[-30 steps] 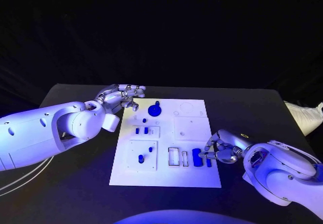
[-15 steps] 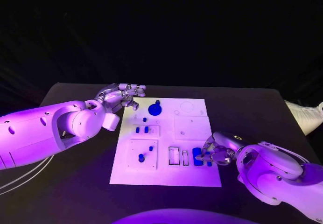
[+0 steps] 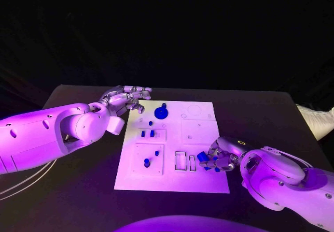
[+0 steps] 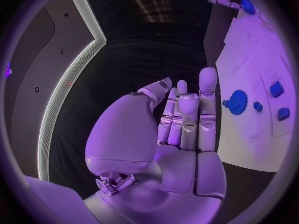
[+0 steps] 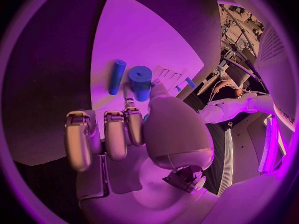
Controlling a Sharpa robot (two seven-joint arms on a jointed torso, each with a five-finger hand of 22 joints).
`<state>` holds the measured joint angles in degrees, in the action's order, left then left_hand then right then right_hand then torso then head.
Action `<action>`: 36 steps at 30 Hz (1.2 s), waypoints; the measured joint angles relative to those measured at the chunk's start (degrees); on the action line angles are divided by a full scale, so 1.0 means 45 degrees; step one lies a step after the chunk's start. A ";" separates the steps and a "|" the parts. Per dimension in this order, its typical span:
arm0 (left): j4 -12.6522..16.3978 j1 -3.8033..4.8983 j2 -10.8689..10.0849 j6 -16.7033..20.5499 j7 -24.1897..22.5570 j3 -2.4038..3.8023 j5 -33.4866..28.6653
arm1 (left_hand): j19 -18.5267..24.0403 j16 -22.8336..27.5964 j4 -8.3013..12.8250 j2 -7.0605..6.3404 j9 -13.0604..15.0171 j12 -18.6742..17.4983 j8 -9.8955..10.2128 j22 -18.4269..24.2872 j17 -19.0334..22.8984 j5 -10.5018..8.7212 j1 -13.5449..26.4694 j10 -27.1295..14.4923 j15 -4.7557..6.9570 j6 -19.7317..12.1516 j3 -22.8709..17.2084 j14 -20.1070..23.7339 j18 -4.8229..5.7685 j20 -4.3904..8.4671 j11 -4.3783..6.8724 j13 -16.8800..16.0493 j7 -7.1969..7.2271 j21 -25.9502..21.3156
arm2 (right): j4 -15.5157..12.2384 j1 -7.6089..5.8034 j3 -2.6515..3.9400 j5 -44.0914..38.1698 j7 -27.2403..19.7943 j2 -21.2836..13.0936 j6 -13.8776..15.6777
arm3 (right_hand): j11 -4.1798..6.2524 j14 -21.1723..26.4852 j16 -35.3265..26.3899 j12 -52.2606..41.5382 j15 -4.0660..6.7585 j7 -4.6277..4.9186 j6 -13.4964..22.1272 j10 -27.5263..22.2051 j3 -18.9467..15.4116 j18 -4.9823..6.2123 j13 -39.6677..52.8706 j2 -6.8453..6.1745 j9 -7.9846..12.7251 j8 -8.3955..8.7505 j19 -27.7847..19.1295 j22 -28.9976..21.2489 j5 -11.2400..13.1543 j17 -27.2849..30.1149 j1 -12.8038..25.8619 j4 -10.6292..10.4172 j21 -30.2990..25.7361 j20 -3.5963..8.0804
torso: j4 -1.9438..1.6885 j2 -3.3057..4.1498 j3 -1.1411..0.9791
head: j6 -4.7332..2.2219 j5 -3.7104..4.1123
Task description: Assemble the parts on the task board
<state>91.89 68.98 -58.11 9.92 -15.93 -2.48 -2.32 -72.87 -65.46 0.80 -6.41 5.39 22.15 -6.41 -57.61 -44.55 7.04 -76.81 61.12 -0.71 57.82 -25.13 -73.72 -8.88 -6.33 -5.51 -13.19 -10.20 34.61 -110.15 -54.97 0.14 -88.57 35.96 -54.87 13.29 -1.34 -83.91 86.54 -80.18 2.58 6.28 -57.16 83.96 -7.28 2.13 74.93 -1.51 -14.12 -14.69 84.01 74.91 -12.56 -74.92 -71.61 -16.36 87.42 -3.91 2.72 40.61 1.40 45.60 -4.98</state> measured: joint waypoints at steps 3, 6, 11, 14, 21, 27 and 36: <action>0.0006 0.0000 -0.0009 -0.0004 0.0001 0.0000 0.0001 | 0.0000 0.0000 0.0000 0.0000 0.0000 0.0000 0.0000 0.0000 0.0000 0.0000 0.0000 0.0001 0.0000 0.0000 0.0000 0.0000 -0.0001 0.0000 0.0000 -0.0002 0.0000 0.0000 | 0.0086 0.0017 0.0023 -0.0040 0.0001 0.0086 -0.0001 | 0.0000 0.0000 0.0000 0.0000 0.0000 -0.0011 -0.0014 0.0000 -0.0036 0.0001 0.0000 0.0172 -0.0100 -0.0082 0.0000 0.0000 -0.0199 0.0000 -0.0173 0.0036 0.0000 0.0000 | -0.0001 0.0000 0.0001 | 0.0006 -0.0020; 0.0014 0.0000 -0.0017 -0.0008 0.0001 0.0000 0.0002 | 0.0000 0.0000 0.0000 0.0000 0.0000 0.0000 0.0000 0.0000 0.0000 0.0000 0.0000 0.0000 0.0000 0.0000 0.0000 0.0000 0.0000 0.0000 0.0000 -0.0010 0.0000 0.0000 | 0.0134 0.0026 0.0039 -0.0069 0.0001 0.0153 0.0006 | 0.0000 0.0000 0.0000 0.0000 0.0000 -0.0012 -0.0015 0.0000 -0.0038 0.0001 0.0001 0.0344 -0.0155 -0.0137 0.0000 -0.0001 -0.0477 0.0001 -0.0345 0.0036 0.0000 0.0000 | -0.0006 0.0000 0.0004 | 0.0013 -0.0029; 0.0022 0.0000 -0.0028 -0.0018 0.0004 0.0000 0.0003 | 0.0000 0.0000 0.0000 0.0000 0.0000 0.0000 0.0001 -0.0001 -0.0001 0.0000 0.0000 0.0000 0.0000 0.0000 0.0000 0.0000 -0.0001 0.0000 0.0000 -0.0009 0.0000 0.0000 | 0.0180 0.0034 0.0046 -0.0099 -0.0008 0.0210 0.0023 | -0.0001 0.0000 0.0000 -0.0001 -0.0001 -0.0066 -0.0068 -0.0001 -0.0055 0.0001 0.0009 0.0474 -0.0279 -0.0263 0.0000 -0.0001 -0.0814 0.0002 -0.0547 0.0020 0.0000 0.0000 | -0.0006 -0.0007 0.0004 | 0.0027 -0.0023; 0.0026 0.0000 -0.0029 -0.0028 0.0006 0.0000 0.0004 | 0.0000 0.0000 0.0000 0.0000 0.0001 0.0000 0.0001 0.0000 -0.0001 0.0000 0.0000 0.0000 0.0000 0.0000 0.0000 0.0000 -0.0001 0.0000 0.0000 -0.0009 0.0000 0.0000 | 0.0182 0.0043 0.0046 -0.0109 -0.0022 0.0219 0.0067 | -0.0002 0.0000 -0.0001 -0.0018 -0.0002 -0.0164 -0.0166 -0.0001 -0.0072 -0.0135 0.0052 0.0591 -0.0353 -0.0333 0.0000 -0.0001 -0.1088 0.0002 -0.0664 0.0005 -0.0001 0.0000 | -0.0002 -0.0010 0.0005 | 0.0020 -0.0012; 0.0028 0.0000 -0.0032 -0.0059 0.0009 0.0000 0.0006 | 0.0000 0.0000 0.0000 0.0000 0.0001 0.0000 0.0001 0.0018 0.0017 0.0000 0.0000 0.0001 0.0000 0.0000 0.0000 0.0000 0.0000 0.0000 0.0000 -0.0008 0.0000 0.0000 | -0.0005 0.0133 -0.0001 -0.0012 -0.0031 0.0096 0.0653 | 0.0085 0.0000 -0.0001 -0.0057 -0.0002 -0.0197 -0.0292 0.0008 0.0006 -0.0135 0.0050 0.0651 -0.0423 -0.0412 0.0000 -0.0002 -0.1697 0.0003 -0.0869 0.0147 0.0003 0.0001 | 0.0004 -0.0010 0.0004 | -0.0001 -0.0021; 0.0028 0.0000 -0.0032 -0.0085 0.0011 0.0000 0.0007 | 0.0000 0.0000 0.0000 0.0000 0.0001 0.0000 0.0001 0.0017 0.0017 0.0000 0.0000 0.0001 0.0000 0.0000 0.0000 0.0000 -0.0001 0.0000 0.0000 -0.0007 0.0000 0.0000 | -0.0351 0.0136 0.0092 0.0353 -0.0089 0.0011 0.1750 | 0.0090 0.0000 -0.0001 -0.0003 -0.0002 -0.0197 -0.0291 0.0012 0.0007 -0.0134 0.0045 0.0651 -0.0424 -0.0432 -0.0001 -0.0001 -0.1976 0.0003 -0.0869 0.0148 0.0050 0.0001 | 0.0001 0.0001 -0.0004 | -0.0022 -0.0031; 0.0022 -0.0002 -0.0028 -0.0108 0.0014 0.0000 0.0009 | 0.0000 0.0000 0.0000 0.0000 0.0001 0.0000 0.0001 0.0017 0.0016 0.0000 0.0000 0.0001 0.0000 0.0000 0.0000 0.0000 0.0000 0.0000 0.0000 -0.0006 0.0000 0.0000 | -0.0527 0.0106 0.0142 0.0969 -0.0233 0.0166 0.2741 | 0.0089 0.0000 -0.0001 -0.0003 -0.0002 -0.0197 -0.0291 0.0011 -0.0049 -0.0132 0.0025 0.0652 -0.0426 -0.0431 -0.0001 0.0008 -0.2090 0.0004 -0.0869 0.0122 0.0050 0.0001 | -0.0013 -0.0001 0.0000 | -0.0018 -0.0071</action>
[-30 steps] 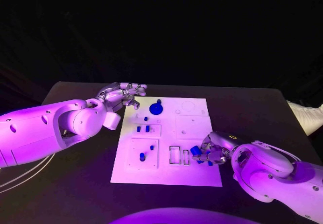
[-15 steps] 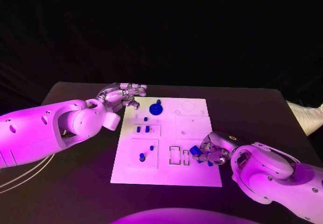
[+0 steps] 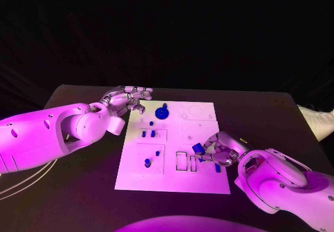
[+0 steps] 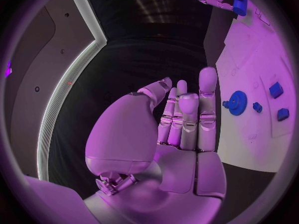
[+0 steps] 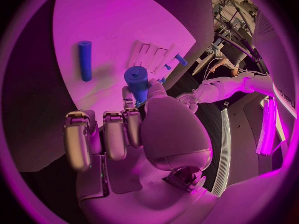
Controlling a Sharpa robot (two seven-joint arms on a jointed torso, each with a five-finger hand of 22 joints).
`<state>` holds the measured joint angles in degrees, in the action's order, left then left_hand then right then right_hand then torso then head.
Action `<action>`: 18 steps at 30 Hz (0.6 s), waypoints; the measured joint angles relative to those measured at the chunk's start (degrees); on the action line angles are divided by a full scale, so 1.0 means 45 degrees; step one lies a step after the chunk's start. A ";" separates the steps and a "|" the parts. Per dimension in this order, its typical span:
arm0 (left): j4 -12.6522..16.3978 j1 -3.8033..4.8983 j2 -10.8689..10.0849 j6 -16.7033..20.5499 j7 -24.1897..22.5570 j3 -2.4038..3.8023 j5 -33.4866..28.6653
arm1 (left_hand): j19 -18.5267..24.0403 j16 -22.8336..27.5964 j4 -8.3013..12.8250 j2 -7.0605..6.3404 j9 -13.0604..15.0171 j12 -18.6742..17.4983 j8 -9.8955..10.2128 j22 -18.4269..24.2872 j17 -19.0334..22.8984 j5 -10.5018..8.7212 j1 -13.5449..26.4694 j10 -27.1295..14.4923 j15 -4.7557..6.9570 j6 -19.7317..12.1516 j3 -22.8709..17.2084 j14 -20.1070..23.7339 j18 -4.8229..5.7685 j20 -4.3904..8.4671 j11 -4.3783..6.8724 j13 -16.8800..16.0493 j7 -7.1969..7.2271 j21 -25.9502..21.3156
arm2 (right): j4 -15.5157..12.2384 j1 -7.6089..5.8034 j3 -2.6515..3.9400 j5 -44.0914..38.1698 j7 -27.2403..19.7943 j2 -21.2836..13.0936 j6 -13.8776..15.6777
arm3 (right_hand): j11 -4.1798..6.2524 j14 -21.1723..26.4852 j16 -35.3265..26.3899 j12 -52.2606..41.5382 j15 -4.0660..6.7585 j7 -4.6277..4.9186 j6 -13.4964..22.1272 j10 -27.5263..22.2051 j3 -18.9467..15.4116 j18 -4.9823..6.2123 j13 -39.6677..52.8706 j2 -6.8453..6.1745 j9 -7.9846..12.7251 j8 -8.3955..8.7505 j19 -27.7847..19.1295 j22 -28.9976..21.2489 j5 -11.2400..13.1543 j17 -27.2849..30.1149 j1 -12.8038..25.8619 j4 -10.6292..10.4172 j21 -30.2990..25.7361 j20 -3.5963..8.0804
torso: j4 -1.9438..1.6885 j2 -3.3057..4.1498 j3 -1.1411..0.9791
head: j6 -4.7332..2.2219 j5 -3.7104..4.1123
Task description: Assemble the parts on the task board
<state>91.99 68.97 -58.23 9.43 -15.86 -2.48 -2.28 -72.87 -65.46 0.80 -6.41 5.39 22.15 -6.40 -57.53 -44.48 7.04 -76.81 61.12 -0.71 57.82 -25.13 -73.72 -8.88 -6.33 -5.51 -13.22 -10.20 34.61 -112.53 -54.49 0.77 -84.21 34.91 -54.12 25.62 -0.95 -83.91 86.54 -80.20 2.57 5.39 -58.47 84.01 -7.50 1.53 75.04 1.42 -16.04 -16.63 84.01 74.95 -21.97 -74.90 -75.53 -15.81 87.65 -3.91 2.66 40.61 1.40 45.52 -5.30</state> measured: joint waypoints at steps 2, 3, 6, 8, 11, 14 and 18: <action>-0.0001 -0.0001 0.0002 -0.0005 0.0000 0.0000 0.0000 | 0.0000 0.0000 0.0000 0.0000 0.0000 0.0000 0.0000 0.0000 0.0000 0.0000 0.0000 0.0000 0.0000 0.0000 0.0000 0.0000 0.0000 0.0000 0.0000 0.0000 0.0000 0.0000 | 0.0003 -0.0002 0.0001 0.0130 -0.0020 0.0128 0.0031 | 0.0000 0.0000 0.0000 0.0000 0.0000 0.0000 0.0000 0.0000 0.0000 0.0000 0.0000 0.0000 -0.0001 0.0001 0.0000 0.0000 0.0000 0.0000 0.0000 0.0000 0.0000 0.0000 | 0.0000 -0.0001 0.0004 | -0.0006 -0.0012; -0.0002 -0.0001 0.0003 -0.0007 0.0001 0.0000 0.0000 | 0.0000 0.0000 0.0000 0.0000 -0.0004 0.0000 0.0000 0.0001 0.0000 0.0000 0.0000 0.0000 0.0000 0.0000 0.0000 0.0000 0.0000 0.0000 0.0000 0.0000 0.0000 -0.0007 | 0.0014 -0.0002 0.0002 0.0195 -0.0029 0.0212 0.0030 | -0.0001 0.0000 0.0000 0.0006 0.0000 0.0000 0.0000 -0.0001 0.0000 0.0004 0.0000 0.0000 -0.0001 0.0002 0.0000 -0.0001 0.0000 0.0000 0.0000 0.0000 0.0000 0.0000 | 0.0004 -0.0001 0.0005 | -0.0013 -0.0020; -0.0004 -0.0001 0.0019 -0.0015 0.0002 0.0000 0.0001 | 0.0000 0.0000 0.0000 0.0000 -0.0014 0.0000 0.0000 0.0012 0.0000 0.0000 0.0000 0.0000 0.0000 0.0000 0.0000 0.0000 -0.0001 0.0000 0.0000 -0.0002 0.0000 -0.0050 | 0.0070 -0.0003 0.0003 0.0403 -0.0043 0.0538 -0.0049 | -0.0002 0.0000 0.0000 0.0087 0.0000 0.0000 0.0000 -0.0001 -0.0055 0.0016 0.0026 0.0000 -0.0032 0.0003 0.0000 -0.0001 -0.0076 -0.0010 0.0000 -0.0053 0.0000 0.0000 | 0.0007 0.0000 0.0006 | -0.0018 -0.0039; -0.0004 -0.0001 0.0033 -0.0021 0.0002 0.0000 0.0001 | 0.0000 0.0000 0.0000 0.0000 -0.0014 0.0000 0.0000 0.0011 0.0000 0.0000 0.0000 0.0000 0.0000 0.0000 0.0000 0.0000 0.0000 0.0000 0.0000 -0.0010 0.0000 -0.0050 | 0.0110 -0.0004 0.0003 0.0546 -0.0045 0.0747 -0.0181 | -0.0003 -0.0024 0.0000 0.0110 0.0024 0.0000 0.0000 -0.0002 -0.0107 0.0017 0.0028 0.0000 -0.0114 0.0004 0.0000 -0.0002 -0.0077 -0.0010 0.0000 -0.0105 0.0000 0.0000 | 0.0000 0.0001 0.0010 | -0.0018 -0.0052; 0.0004 -0.0001 0.0038 -0.0029 0.0003 -0.0001 0.0002 | 0.0000 0.0000 0.0000 0.0000 -0.0014 0.0000 0.0000 0.0011 -0.0001 0.0000 0.0000 0.0000 0.0000 0.0000 0.0000 0.0000 0.0000 0.0000 0.0000 -0.0009 0.0000 -0.0050 | 0.0158 -0.0006 0.0000 0.0704 -0.0045 0.0936 -0.0407 | -0.0004 -0.0048 0.0000 0.0112 0.0047 0.0005 -0.0005 -0.0003 -0.0161 0.0018 0.0027 0.0003 -0.0259 0.0008 0.0000 -0.0002 -0.0077 -0.0010 0.0004 -0.0159 0.0000 0.0000 | -0.0009 0.0004 0.0012 | 0.0000 -0.0067; 0.0007 -0.0001 0.0036 -0.0034 0.0005 -0.0001 0.0002 | 0.0000 0.0000 0.0000 0.0000 -0.0014 0.0000 0.0000 0.0011 -0.0001 0.0000 0.0000 0.0000 0.0000 0.0000 0.0000 0.0000 0.0000 0.0000 0.0000 -0.0009 0.0000 -0.0050 | 0.0198 -0.0007 -0.0008 0.0849 -0.0016 0.1097 -0.0744 | 0.0016 -0.0048 0.0000 0.0112 0.0048 0.0046 -0.0046 -0.0020 -0.0270 0.0018 0.0027 0.0085 -0.0405 -0.0048 0.0000 -0.0002 -0.0063 -0.0010 0.0085 -0.0163 0.0000 0.0000 | -0.0005 0.0007 0.0012 | 0.0013 -0.0098; 0.0010 -0.0002 0.0031 -0.0034 0.0006 -0.0001 0.0002 | 0.0000 0.0000 0.0000 0.0000 -0.0014 0.0000 0.0001 0.0011 -0.0001 0.0000 0.0000 0.0000 0.0000 0.0000 0.0000 0.0000 0.0000 0.0000 0.0000 -0.0009 0.0000 -0.0050 | 0.0206 -0.0006 -0.0014 0.1001 0.0044 0.1233 -0.1212 | 0.0104 -0.0002 0.0000 0.0109 0.0094 0.0068 -0.0074 -0.0007 -0.0392 0.0020 0.0030 0.0239 -0.0523 -0.0098 -0.0035 -0.0002 0.0067 -0.0009 0.0239 -0.0174 -0.0001 0.0058 | 0.0012 0.0006 0.0018 | 0.0039 -0.0139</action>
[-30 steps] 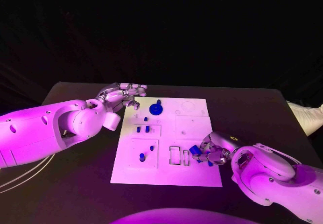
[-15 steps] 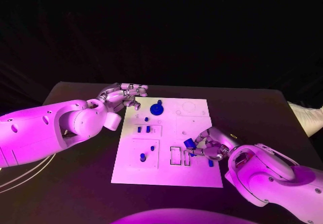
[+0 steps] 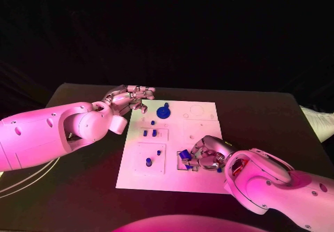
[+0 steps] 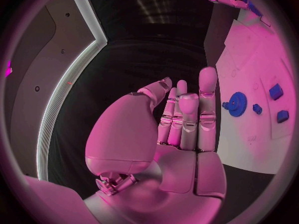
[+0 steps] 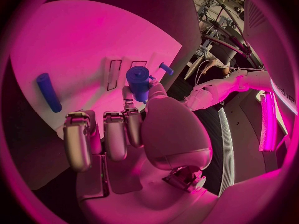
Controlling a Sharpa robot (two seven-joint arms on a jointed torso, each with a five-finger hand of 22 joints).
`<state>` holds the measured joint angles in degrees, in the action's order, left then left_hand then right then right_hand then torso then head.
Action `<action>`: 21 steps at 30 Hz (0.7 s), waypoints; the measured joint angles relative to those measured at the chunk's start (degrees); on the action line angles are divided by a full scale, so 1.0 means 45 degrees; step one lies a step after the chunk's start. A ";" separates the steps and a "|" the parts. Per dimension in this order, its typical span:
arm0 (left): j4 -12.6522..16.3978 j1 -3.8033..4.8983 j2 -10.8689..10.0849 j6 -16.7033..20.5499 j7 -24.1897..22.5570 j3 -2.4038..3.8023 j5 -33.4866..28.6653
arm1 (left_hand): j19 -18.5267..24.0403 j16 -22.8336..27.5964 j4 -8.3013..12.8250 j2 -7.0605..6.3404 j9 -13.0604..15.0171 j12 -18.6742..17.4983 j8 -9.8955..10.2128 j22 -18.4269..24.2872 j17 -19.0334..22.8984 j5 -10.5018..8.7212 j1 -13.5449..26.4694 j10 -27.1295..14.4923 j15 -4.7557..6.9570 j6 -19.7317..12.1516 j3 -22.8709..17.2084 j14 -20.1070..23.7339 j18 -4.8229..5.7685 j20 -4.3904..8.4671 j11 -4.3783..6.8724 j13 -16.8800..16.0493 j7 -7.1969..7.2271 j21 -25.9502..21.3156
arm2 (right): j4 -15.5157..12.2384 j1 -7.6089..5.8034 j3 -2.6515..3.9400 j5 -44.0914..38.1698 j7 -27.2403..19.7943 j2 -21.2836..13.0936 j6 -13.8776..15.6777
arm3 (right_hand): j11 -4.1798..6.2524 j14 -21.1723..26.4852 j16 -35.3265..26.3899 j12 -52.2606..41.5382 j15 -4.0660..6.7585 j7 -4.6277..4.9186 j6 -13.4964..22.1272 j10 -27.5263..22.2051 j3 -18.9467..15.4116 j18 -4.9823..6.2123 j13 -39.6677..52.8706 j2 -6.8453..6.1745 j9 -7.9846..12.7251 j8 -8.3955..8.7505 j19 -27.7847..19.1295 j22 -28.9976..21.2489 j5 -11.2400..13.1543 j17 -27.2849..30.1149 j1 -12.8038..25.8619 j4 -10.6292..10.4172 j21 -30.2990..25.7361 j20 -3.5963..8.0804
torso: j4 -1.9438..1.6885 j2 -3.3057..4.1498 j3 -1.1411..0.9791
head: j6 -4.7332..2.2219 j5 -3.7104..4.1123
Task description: Assemble the parts on the task board
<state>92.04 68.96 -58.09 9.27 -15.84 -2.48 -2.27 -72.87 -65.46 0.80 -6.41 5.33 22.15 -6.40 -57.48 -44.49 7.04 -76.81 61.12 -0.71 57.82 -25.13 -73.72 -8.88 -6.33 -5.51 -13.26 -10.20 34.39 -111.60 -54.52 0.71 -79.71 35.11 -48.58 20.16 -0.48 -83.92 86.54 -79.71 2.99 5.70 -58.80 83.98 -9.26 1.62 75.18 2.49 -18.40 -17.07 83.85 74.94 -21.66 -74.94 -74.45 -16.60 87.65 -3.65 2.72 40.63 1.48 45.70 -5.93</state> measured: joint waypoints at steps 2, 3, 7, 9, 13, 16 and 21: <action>0.0004 0.0000 0.0004 0.0000 0.0000 0.0000 0.0000 | 0.0000 0.0000 0.0000 0.0000 0.0000 0.0000 0.0000 0.0000 0.0000 0.0000 0.0000 0.0000 0.0000 0.0000 0.0000 0.0000 -0.0002 0.0000 0.0000 0.0001 0.0000 0.0000 | 0.0016 0.0000 -0.0003 0.0061 0.0050 0.0066 -0.0224 | 0.0014 0.0000 0.0000 0.0033 0.0000 0.0015 -0.0024 0.0014 -0.0031 0.0001 0.0023 0.0107 -0.0041 -0.0001 0.0034 -0.0001 0.0040 0.0000 0.0107 -0.0002 0.0000 0.0037 | 0.0004 0.0000 -0.0001 | 0.0005 -0.0011; 0.0007 0.0000 0.0007 0.0000 0.0000 0.0000 0.0000 | 0.0000 0.0000 0.0000 0.0000 0.0001 0.0000 0.0000 0.0000 0.0000 0.0000 0.0000 0.0000 0.0000 0.0000 0.0000 0.0000 -0.0001 0.0000 0.0000 0.0000 0.0000 0.0000 | 0.0030 0.0000 -0.0005 0.0079 0.0076 0.0094 -0.0313 | 0.0015 0.0000 0.0000 0.0048 0.0000 0.0010 -0.0030 0.0014 -0.0091 0.0002 0.0030 0.0109 -0.0063 -0.0002 0.0034 -0.0001 0.0040 0.0001 0.0108 -0.0014 0.0000 0.0037 | 0.0009 0.0000 -0.0002 | 0.0007 -0.0020; 0.0015 0.0000 0.0014 -0.0001 0.0000 0.0000 0.0001 | 0.0000 0.0000 0.0000 0.0000 0.0001 0.0000 0.0000 0.0000 0.0000 0.0000 0.0000 0.0000 0.0000 0.0000 0.0000 0.0000 -0.0001 0.0000 0.0000 0.0001 0.0000 0.0000 | 0.0117 0.0001 -0.0007 0.0110 0.0204 0.0173 -0.0577 | 0.0014 0.0000 -0.0001 0.0167 0.0000 -0.0002 -0.0046 0.0014 -0.0253 0.0002 0.0337 0.0285 -0.0142 -0.0004 0.0034 -0.0002 0.0041 0.0001 0.0288 -0.0024 0.0000 0.0037 | 0.0012 -0.0004 -0.0005 | 0.0009 -0.0037; 0.0018 0.0000 0.0016 -0.0001 0.0000 0.0000 0.0001 | 0.0000 0.0000 0.0000 0.0000 0.0001 0.0000 0.0000 0.0000 -0.0001 0.0000 0.0000 0.0000 0.0000 0.0000 0.0000 0.0000 -0.0001 0.0000 0.0000 0.0002 0.0000 0.0000 | 0.0171 0.0001 -0.0007 0.0110 0.0274 0.0196 -0.0660 | 0.0014 -0.0026 -0.0001 0.0193 0.0026 -0.0043 -0.0089 0.0014 -0.0366 0.0003 0.0459 0.0368 -0.0218 -0.0004 0.0034 -0.0002 0.0102 0.0002 0.0378 -0.0017 0.0000 0.0037 | 0.0011 -0.0004 -0.0006 | 0.0009 -0.0037; 0.0021 0.0000 0.0014 -0.0001 0.0000 0.0000 0.0001 | 0.0000 0.0000 0.0000 0.0000 0.0001 0.0000 0.0000 -0.0001 0.0010 0.0000 0.0000 0.0000 0.0000 0.0000 0.0000 0.0000 0.0000 0.0000 0.0000 0.0002 0.0000 0.0000 | 0.0258 0.0000 -0.0007 0.0068 0.0413 0.0272 -0.0765 | 0.0067 -0.0047 -0.0073 0.0555 0.0047 -0.0279 -0.0370 -0.0038 -0.0679 0.0004 0.0510 0.0426 -0.0372 -0.0007 0.0034 -0.0003 0.0636 0.0002 0.0936 -0.0017 0.0000 0.0036 | 0.0006 -0.0004 -0.0006 | 0.0010 -0.0029; 0.0025 0.0000 0.0009 -0.0001 0.0000 0.0000 0.0001 | 0.0000 0.0000 0.0000 0.0000 0.0001 0.0000 0.0000 -0.0001 0.0010 0.0000 0.0000 0.0000 0.0000 0.0000 0.0000 0.0000 0.0000 0.0000 0.0000 0.0002 0.0000 0.0000 | 0.0305 0.0000 -0.0013 0.0026 0.0483 0.0323 -0.0776 | 0.0085 -0.0047 -0.0144 0.0768 0.0047 -0.0355 -0.0446 -0.0056 -0.1073 0.0004 0.0507 0.0551 -0.0572 -0.0045 0.0034 -0.0003 0.1835 0.0003 0.1556 -0.0023 0.0000 0.0036 | 0.0002 -0.0002 -0.0011 | 0.0010 -0.0029; 0.0031 0.0000 -0.0002 -0.0001 0.0000 0.0000 0.0002 | 0.0000 0.0000 0.0000 0.0000 0.0002 0.0060 0.0000 -0.0001 0.0010 0.0000 0.0000 -0.0033 0.0000 -0.0043 0.0000 0.0000 0.0000 0.0000 -0.0033 0.0003 -0.0044 0.0000 | 0.0347 0.0000 -0.0015 -0.0129 0.0568 0.0351 -0.0751 | 0.0058 -0.0047 -0.0219 0.1245 0.0047 -0.0287 -0.0377 -0.0266 -0.1795 0.0005 -0.0151 0.0524 -0.0750 0.0021 0.0034 -0.0004 0.3903 0.0003 0.2722 -0.0036 -0.0098 0.0036 | 0.0009 0.0000 -0.0015 | 0.0021 -0.0050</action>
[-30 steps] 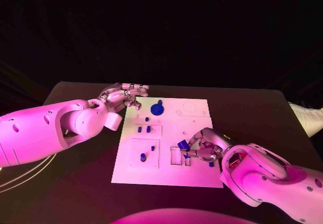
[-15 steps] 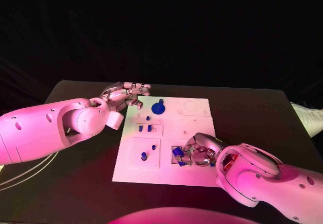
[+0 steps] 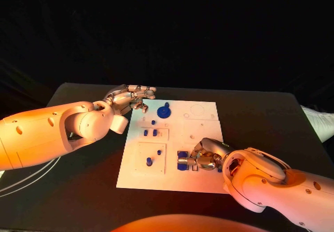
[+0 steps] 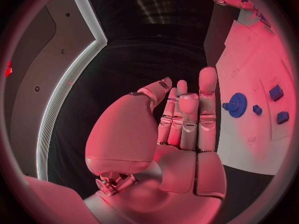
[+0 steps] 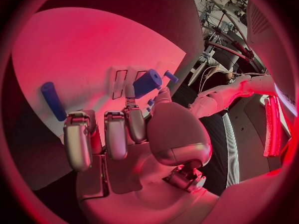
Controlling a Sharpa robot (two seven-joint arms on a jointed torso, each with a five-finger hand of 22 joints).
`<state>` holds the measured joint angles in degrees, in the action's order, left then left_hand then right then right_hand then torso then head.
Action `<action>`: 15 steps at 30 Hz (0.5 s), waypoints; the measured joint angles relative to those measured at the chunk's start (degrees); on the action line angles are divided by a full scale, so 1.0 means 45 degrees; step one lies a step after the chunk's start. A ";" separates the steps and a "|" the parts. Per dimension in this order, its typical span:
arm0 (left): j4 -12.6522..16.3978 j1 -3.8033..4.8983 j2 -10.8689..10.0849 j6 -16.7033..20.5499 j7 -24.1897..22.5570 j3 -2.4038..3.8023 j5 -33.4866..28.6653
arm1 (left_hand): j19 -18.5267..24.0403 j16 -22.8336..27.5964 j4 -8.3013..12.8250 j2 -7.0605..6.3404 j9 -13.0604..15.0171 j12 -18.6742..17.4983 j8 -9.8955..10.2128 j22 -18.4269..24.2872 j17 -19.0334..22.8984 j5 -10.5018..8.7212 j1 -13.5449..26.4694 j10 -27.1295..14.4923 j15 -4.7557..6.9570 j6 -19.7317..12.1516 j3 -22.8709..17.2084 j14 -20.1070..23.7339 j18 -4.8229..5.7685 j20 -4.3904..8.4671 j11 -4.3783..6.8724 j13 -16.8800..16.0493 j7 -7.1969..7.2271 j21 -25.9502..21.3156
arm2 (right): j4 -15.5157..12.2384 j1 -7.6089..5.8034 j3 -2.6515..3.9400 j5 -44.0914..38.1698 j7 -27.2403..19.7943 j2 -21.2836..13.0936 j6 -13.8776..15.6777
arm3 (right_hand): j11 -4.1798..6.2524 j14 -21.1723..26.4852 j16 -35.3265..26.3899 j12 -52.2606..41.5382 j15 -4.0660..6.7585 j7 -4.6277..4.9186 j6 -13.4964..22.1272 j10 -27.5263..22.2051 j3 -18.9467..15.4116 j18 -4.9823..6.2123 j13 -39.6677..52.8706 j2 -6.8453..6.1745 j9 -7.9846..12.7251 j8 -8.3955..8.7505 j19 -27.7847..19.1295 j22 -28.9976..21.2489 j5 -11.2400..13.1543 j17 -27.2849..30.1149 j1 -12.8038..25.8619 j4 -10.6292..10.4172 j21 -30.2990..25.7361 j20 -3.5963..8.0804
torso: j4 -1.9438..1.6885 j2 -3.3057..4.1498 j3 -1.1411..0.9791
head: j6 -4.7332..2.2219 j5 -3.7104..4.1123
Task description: Assemble the parts on the task board
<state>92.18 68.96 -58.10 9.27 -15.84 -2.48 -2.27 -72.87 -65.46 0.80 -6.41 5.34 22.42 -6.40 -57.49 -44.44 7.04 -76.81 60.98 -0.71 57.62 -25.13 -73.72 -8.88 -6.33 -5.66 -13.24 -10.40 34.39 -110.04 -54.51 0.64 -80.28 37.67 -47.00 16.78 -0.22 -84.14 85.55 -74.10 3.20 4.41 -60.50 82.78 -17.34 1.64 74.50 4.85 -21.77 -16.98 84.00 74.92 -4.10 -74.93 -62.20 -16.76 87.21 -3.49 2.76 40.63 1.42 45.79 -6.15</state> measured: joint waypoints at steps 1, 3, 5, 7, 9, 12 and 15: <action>0.0003 0.0000 -0.0002 0.0000 0.0000 0.0000 0.0000 | 0.0000 0.0000 0.0000 0.0000 0.0000 0.0000 0.0000 0.0000 0.0000 0.0000 0.0000 -0.0012 0.0000 -0.0005 0.0000 0.0000 0.0000 0.0000 -0.0012 0.0001 -0.0004 0.0000 | 0.0004 0.0000 -0.0001 -0.0032 0.0010 0.0000 0.0007 | 0.0013 0.0000 -0.0007 0.0116 0.0000 -0.0004 0.0005 -0.0075 -0.0124 0.0001 0.0026 -0.0038 -0.0046 0.0000 0.0000 0.0000 0.0142 0.0000 0.0261 -0.0008 0.0000 0.0000 | 0.0001 0.0000 0.0000 | 0.0010 -0.0004; 0.0008 0.0000 -0.0009 0.0000 0.0000 0.0000 0.0000 | 0.0000 0.0000 0.0000 0.0000 0.0000 0.0000 0.0000 0.0000 0.0000 0.0000 0.0000 -0.0013 0.0000 -0.0005 0.0000 0.0000 -0.0001 0.0000 -0.0013 0.0001 -0.0004 0.0000 | 0.0009 0.0000 -0.0002 -0.0104 0.0028 -0.0001 0.0023 | 0.0001 0.0000 -0.0077 0.0304 0.0000 -0.0008 0.0092 -0.0132 -0.0311 0.0001 0.0077 -0.0165 -0.0116 0.0009 0.0000 0.0000 0.0227 0.0000 0.0647 -0.0003 -0.0050 0.0000 | 0.0001 0.0002 0.0001 | 0.0022 -0.0007; 0.0009 0.0000 -0.0014 0.0000 0.0000 0.0000 0.0001 | 0.0000 0.0000 0.0000 0.0000 0.0000 0.0000 0.0000 0.0000 0.0000 0.0000 0.0000 -0.0013 0.0000 -0.0005 0.0000 0.0000 -0.0001 0.0000 -0.0013 0.0001 -0.0004 0.0000 | 0.0009 0.0000 -0.0002 -0.0161 0.0034 -0.0004 0.0035 | 0.0001 0.0000 -0.0078 0.0358 -0.0001 -0.0004 0.0096 -0.0133 -0.0342 0.0002 0.0102 -0.0281 -0.0160 0.0049 0.0000 0.0000 0.0227 0.0001 0.0762 0.0001 -0.0050 0.0000 | 0.0004 0.0004 -0.0004 | 0.0033 -0.0011; 0.0010 0.0000 -0.0017 0.0000 0.0000 0.0000 0.0001 | 0.0000 0.0000 0.0000 0.0000 0.0000 0.0000 0.0000 0.0000 0.0000 0.0000 0.0000 -0.0013 0.0000 -0.0005 0.0000 0.0000 -0.0001 0.0000 -0.0013 0.0001 -0.0004 0.0000 | 0.0006 0.0000 -0.0003 -0.0214 0.0035 -0.0016 0.0051 | 0.0001 0.0000 -0.0078 0.0358 -0.0001 -0.0004 0.0096 -0.0132 -0.0342 0.0002 0.0102 -0.0292 -0.0161 0.0049 -0.0001 -0.0001 0.0227 0.0001 0.0773 0.0001 -0.0050 0.0000 | 0.0009 0.0004 -0.0007 | 0.0035 -0.0013; 0.0010 0.0000 -0.0019 0.0000 0.0000 0.0000 0.0001 | 0.0000 0.0000 0.0000 0.0000 0.0001 0.0000 0.0000 0.0000 -0.0001 0.0000 0.0000 -0.0013 0.0000 -0.0004 0.0000 0.0000 0.0000 0.0000 -0.0013 -0.0001 -0.0004 0.0000 | -0.0021 0.0000 -0.0003 -0.0272 0.0034 -0.0041 0.0071 | 0.0001 0.0000 -0.0078 0.0358 -0.0001 -0.0004 0.0096 -0.0132 -0.0316 0.0002 0.0102 -0.0293 -0.0220 0.0049 0.0000 -0.0001 0.0227 0.0001 0.0763 0.0026 -0.0050 -0.0001 | 0.0009 0.0004 -0.0010 | 0.0037 -0.0015; 0.0011 0.0000 -0.0024 0.0000 0.0000 0.0000 0.0001 | 0.0000 0.0000 0.0000 0.0000 0.0001 0.0000 0.0000 -0.0001 -0.0001 0.0000 0.0000 -0.0013 0.0000 -0.0004 0.0000 0.0000 0.0000 0.0000 -0.0013 -0.0010 -0.0004 0.0000 | -0.0090 0.0000 -0.0003 -0.0361 -0.0002 -0.0091 0.0096 | 0.0000 0.0001 -0.0078 0.0357 -0.0002 -0.0004 0.0096 -0.0133 0.0057 0.0002 0.0116 -0.0192 -0.0377 0.0049 -0.0001 -0.0001 0.0071 0.0002 -0.0368 0.0425 -0.0050 -0.0001 | 0.0009 0.0007 -0.0015 | 0.0037 -0.0016; 0.0011 0.0000 -0.0028 0.0000 0.0000 0.0000 0.0002 | 0.0000 0.0000 0.0000 0.0000 0.0001 0.0000 0.0000 0.0000 -0.0001 0.0000 0.0000 -0.0013 0.0000 -0.0004 0.0000 0.0000 -0.0001 0.0000 -0.0013 -0.0009 -0.0004 0.0000 | -0.0128 0.0005 -0.0003 -0.0457 -0.0038 -0.0110 0.0112 | -0.0030 0.0006 -0.0078 0.0322 0.0000 -0.0004 0.0096 -0.0159 0.0355 0.0003 0.0194 -0.0252 -0.0508 0.0048 -0.0001 -0.0002 -0.0023 0.0002 -0.1384 0.0947 -0.0050 -0.0001 | 0.0010 0.0012 -0.0020 | 0.0037 -0.0016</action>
<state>92.22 68.96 -58.23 9.27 -15.84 -2.48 -2.26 -72.87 -65.46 0.80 -6.41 5.34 22.42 -6.40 -57.49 -44.45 7.04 -76.81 60.92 -0.71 57.60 -25.13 -73.72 -8.89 -6.33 -5.72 -13.29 -10.41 34.39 -110.61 -54.49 0.63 -82.34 37.50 -47.49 17.29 -0.35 -84.11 85.20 -72.66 3.20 4.39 -60.07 82.06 -15.75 1.66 75.37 3.72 -24.06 -16.76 84.00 74.91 -4.20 -74.92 -68.43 -12.50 86.98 -3.49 2.80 40.69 1.33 45.96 -6.22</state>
